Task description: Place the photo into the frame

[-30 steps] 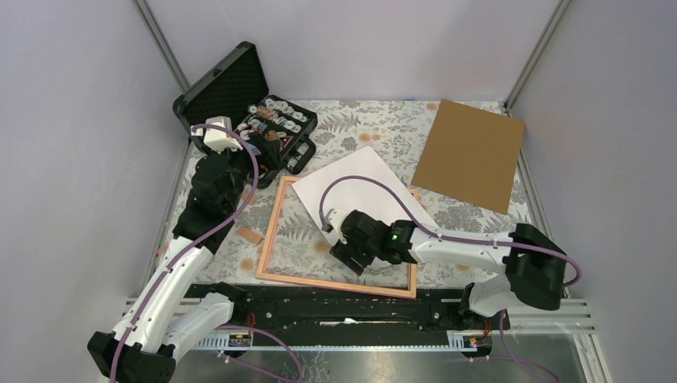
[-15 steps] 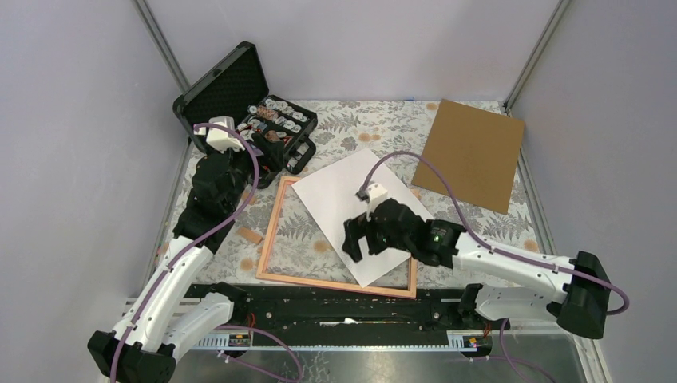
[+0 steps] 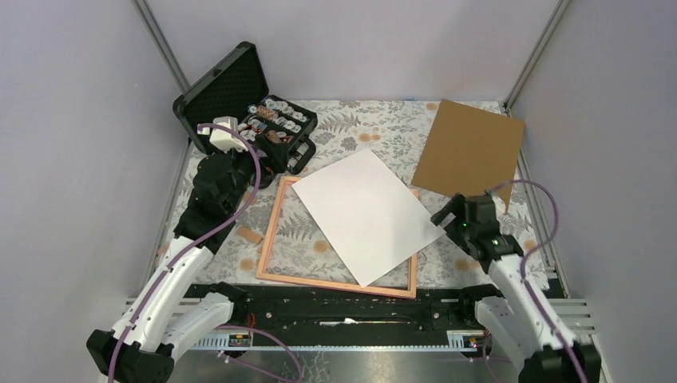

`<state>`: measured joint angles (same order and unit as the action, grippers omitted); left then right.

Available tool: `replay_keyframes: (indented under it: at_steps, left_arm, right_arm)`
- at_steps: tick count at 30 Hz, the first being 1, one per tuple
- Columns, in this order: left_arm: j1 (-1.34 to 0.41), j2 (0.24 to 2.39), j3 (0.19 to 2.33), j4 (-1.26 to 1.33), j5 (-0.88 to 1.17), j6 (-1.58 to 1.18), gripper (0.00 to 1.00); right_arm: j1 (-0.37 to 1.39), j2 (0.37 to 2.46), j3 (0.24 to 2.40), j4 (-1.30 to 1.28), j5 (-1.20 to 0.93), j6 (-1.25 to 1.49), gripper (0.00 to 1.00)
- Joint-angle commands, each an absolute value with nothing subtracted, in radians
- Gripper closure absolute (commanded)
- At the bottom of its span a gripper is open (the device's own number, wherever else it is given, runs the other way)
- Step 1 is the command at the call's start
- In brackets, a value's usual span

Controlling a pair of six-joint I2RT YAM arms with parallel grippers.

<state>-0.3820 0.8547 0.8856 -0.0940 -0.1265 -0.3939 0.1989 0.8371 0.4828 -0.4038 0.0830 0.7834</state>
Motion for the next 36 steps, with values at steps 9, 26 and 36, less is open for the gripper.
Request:
replay_keyframes:
  at_steps: [9,26,36]
  left_arm:
    - [-0.402,0.849,0.891,-0.027,-0.107,-0.403,0.01]
    - [-0.428,0.827,0.894,-0.026,-0.114,-0.397,0.01]
    - [-0.436,0.832,0.893,-0.027,-0.115,-0.393,0.01]
  right_arm:
    - [-0.029,0.602,0.32,-0.339,-0.167,0.849,0.0]
    - [-0.141,0.99,0.021,0.548,-0.56,1.004,0.29]
    - [-0.158,1.256,0.114,1.036,-0.693,1.011,0.93]
